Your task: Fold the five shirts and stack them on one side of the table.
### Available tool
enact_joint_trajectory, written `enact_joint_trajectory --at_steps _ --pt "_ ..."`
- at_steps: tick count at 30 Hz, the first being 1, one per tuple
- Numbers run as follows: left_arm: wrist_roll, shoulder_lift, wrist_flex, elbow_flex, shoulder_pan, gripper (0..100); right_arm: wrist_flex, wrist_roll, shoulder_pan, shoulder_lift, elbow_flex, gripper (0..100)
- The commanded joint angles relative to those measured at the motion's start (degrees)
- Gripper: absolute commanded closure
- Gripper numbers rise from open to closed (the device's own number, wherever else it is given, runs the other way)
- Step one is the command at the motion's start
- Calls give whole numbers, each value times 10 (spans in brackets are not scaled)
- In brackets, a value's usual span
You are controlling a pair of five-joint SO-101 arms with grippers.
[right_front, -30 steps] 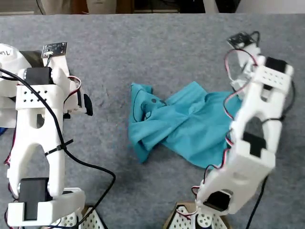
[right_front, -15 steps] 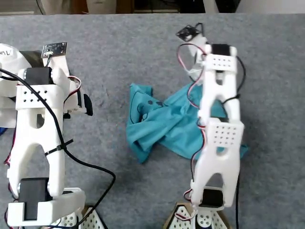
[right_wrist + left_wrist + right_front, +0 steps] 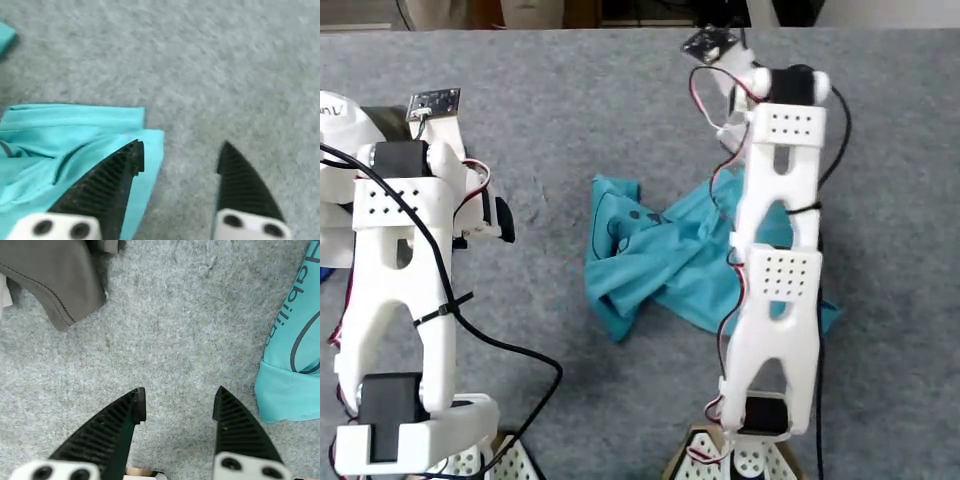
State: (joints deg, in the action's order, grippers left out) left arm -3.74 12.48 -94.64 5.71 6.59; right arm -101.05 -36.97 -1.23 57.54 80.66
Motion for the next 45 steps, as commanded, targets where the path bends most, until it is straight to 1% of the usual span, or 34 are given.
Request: enact_joint_trajectory --at_steps 1,6,11,15,19,22,29,33,35,42,45 --pt "3 15 -4 -4 0 776 4 6 -18 5 15 829" --pt "3 15 -4 -4 0 776 89 10 -21 81 -10 875" --pt "3 15 -4 -4 0 776 97 7 -40 115 32 878" --pt "3 15 -4 -4 0 776 96 6 -52 123 35 877" --pt "3 15 -4 -4 0 776 103 5 -51 144 35 876" --pt "3 15 -4 -4 0 776 105 5 -37 168 36 876" --pt "2 15 -4 -3 0 776 97 5 -17 172 36 875" --pt "2 15 -4 -3 0 776 67 -27 0 172 36 875" --pt "2 15 -4 -3 0 776 55 -31 9 172 36 875" --pt "2 15 -4 -3 0 776 25 -26 11 169 44 875" --pt "2 15 -4 -3 0 776 4 0 8 153 87 875"
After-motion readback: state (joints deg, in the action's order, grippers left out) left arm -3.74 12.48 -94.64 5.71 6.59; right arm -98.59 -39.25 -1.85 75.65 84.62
